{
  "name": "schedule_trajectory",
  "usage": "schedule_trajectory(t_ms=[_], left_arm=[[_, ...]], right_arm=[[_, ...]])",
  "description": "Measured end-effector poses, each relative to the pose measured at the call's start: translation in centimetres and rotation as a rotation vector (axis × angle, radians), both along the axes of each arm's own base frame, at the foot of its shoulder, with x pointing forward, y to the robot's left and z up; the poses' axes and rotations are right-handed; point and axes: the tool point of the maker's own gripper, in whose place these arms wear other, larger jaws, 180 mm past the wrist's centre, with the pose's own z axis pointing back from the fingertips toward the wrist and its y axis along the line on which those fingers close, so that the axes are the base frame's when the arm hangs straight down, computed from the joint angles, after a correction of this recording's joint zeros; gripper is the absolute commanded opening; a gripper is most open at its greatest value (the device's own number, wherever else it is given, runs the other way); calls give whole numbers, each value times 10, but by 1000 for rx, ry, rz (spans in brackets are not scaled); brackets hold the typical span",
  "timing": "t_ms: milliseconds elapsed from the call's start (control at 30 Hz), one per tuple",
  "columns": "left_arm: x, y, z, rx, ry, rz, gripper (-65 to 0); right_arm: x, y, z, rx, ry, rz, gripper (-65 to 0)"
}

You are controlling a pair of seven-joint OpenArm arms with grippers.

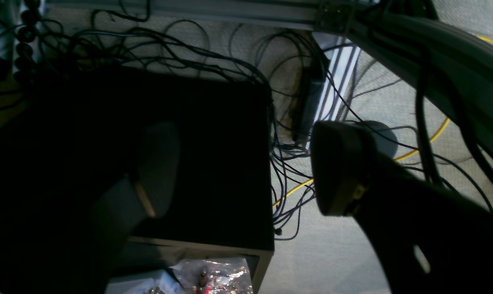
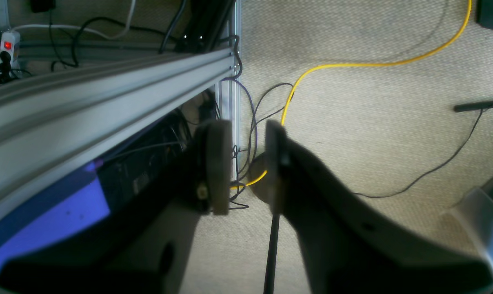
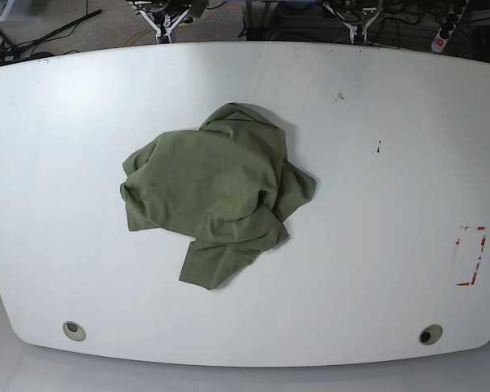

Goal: Fold the T-shirt properly

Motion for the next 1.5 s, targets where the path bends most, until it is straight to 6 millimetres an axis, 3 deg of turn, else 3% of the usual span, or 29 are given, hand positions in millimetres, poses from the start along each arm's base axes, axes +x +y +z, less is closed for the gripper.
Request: schedule_trajectory(t_ms=[67, 167, 333, 567, 833, 1033, 1333, 1400, 1500], left_arm=[[0, -1, 0, -5, -1, -1, -185], [-2, -1, 0, -2, -6, 2, -185], [-8, -3, 0, -4, 6, 3, -185], [-5, -3, 0, -4, 2, 3, -185], [-20, 1, 5, 3, -24, -6, -185], [-10, 0, 19, 4, -125, -30, -188], [-38, -3, 48, 0, -181, -55, -189], [-38, -4, 60, -1, -216, -64, -189], [-42, -6, 76, -1, -244, -75, -190]], right_arm=[[4, -3, 2, -11, -29, 1, -506], [-10, 6, -2, 2, 32, 17, -507], [-6, 22, -1, 34, 12, 5, -509], [-6, 16, -1, 22, 12, 5, -512], [-5, 19, 2, 28, -36, -13, -512], [-24, 12, 8, 13, -55, -14, -514], [-34, 9, 38, -5, -121, 20, -514], [-31, 8, 49, 2, -156, 3, -514], [-41, 8, 59, 4, -127, 8, -514]])
